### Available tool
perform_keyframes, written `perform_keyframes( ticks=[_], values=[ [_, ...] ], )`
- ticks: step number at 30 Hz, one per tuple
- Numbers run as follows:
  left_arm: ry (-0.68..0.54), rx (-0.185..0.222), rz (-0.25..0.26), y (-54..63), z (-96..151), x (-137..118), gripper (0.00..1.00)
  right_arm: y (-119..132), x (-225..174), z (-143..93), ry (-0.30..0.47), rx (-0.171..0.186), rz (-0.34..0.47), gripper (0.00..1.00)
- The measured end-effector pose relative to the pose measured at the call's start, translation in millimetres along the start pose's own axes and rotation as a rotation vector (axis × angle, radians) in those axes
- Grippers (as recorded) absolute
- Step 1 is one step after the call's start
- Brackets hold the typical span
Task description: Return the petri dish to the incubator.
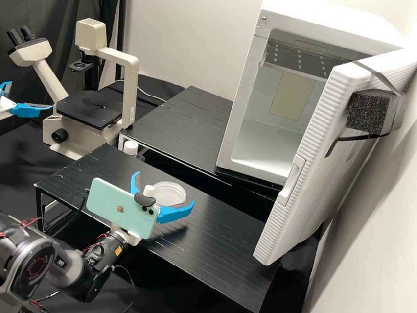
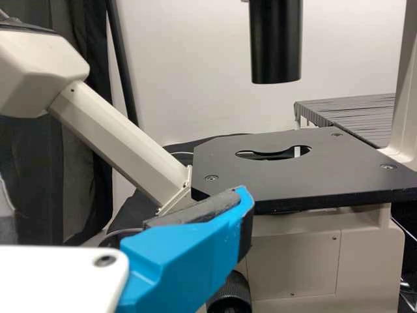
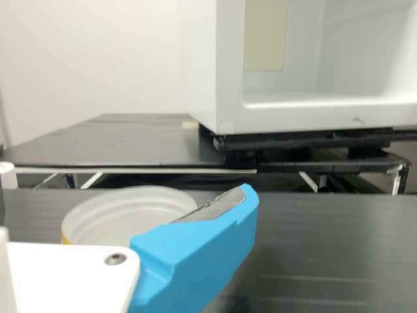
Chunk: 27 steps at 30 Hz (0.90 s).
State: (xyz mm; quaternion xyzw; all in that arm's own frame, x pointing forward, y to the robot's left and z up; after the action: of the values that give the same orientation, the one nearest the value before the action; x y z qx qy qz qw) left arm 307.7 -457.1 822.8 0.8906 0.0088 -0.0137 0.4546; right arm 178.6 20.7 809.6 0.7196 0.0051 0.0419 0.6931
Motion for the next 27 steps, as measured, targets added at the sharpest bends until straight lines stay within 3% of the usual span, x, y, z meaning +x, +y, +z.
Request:
perform_keyframes(
  ticks=[3,8,13,15,27],
  values=[
    [0.0,0.0,0.0,0.0,0,0,1.0,-4,1,-1,0.006,-0.002,-0.025,1.0],
    [0.0,0.0,0.0,0.0,0,0,1.0,-15,2,-2,0.015,-0.044,-0.082,1.0],
    [0.0,0.0,0.0,0.0,0,0,1.0,-20,4,2,-0.011,-0.052,-0.109,1.0],
    [0.0,0.0,0.0,0.0,0,0,1.0,-21,4,4,-0.017,-0.065,-0.113,1.0],
    [0.0,0.0,0.0,0.0,0,0,1.0,-18,6,11,-0.04,-0.067,-0.088,1.0]
  ],
)
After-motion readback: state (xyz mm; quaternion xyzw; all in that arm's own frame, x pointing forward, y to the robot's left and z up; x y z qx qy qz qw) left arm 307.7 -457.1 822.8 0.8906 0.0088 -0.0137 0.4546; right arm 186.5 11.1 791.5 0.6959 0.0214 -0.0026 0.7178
